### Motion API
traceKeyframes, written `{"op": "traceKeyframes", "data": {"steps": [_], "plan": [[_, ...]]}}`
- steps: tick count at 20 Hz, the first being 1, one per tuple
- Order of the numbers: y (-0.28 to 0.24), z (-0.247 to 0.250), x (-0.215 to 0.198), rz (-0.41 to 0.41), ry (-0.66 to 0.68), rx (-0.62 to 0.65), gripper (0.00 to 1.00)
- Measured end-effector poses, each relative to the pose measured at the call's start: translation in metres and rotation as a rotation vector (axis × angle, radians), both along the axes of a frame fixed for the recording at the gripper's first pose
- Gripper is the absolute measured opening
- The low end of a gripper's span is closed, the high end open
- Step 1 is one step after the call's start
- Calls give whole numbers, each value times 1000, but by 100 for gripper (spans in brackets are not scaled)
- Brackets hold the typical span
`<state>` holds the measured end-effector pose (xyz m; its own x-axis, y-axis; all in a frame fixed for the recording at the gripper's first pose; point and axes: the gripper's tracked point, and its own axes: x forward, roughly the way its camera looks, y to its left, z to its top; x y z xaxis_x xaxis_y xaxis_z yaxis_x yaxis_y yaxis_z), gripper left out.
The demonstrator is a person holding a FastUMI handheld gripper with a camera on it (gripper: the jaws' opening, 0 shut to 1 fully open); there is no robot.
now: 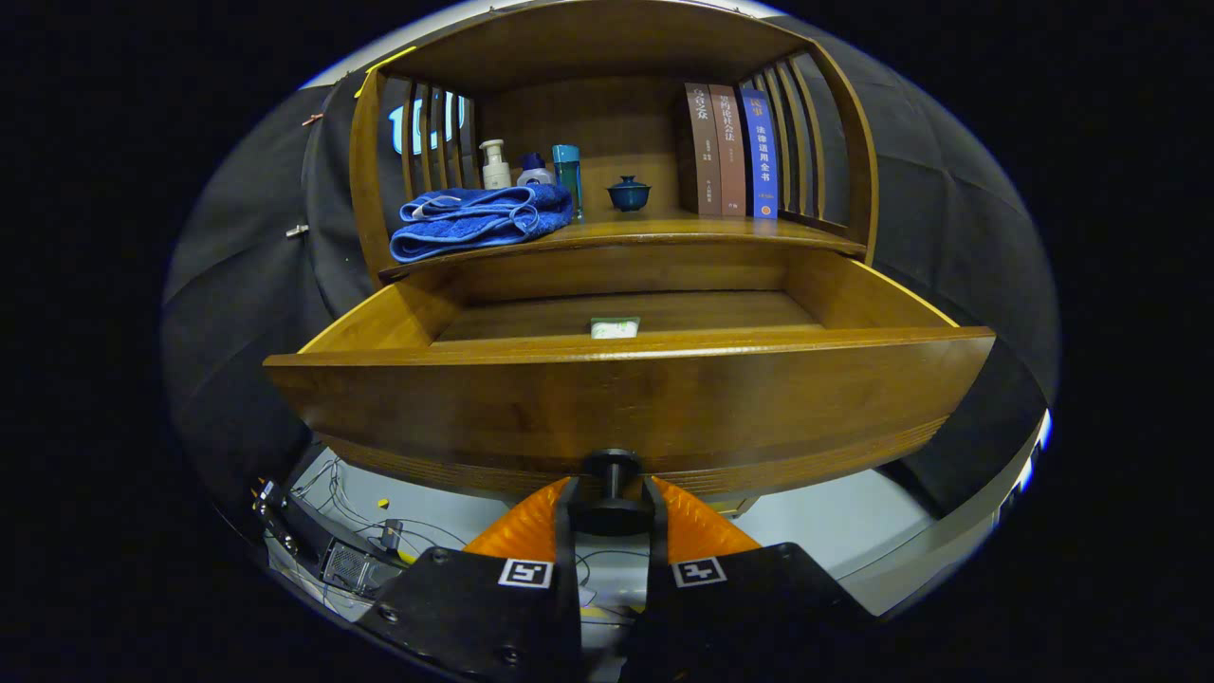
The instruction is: Pull open the drawer, take out the items inside it, and place them on the countertop above the cabinet.
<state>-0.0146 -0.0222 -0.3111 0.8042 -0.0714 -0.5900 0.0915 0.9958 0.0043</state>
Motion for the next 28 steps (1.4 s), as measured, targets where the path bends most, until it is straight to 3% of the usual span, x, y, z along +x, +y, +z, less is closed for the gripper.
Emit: {"op": "traceKeyframes", "data": {"steps": [9,12,16,22,28], "plan": [[0,-4,-27,-14,22,20,31],[-3,8,-29,-37,8,45,60],[4,68,-35,-47,-84,43,99],[17,154,28,5,-201,18,99],[11,124,109,7,-45,0,99]]}}
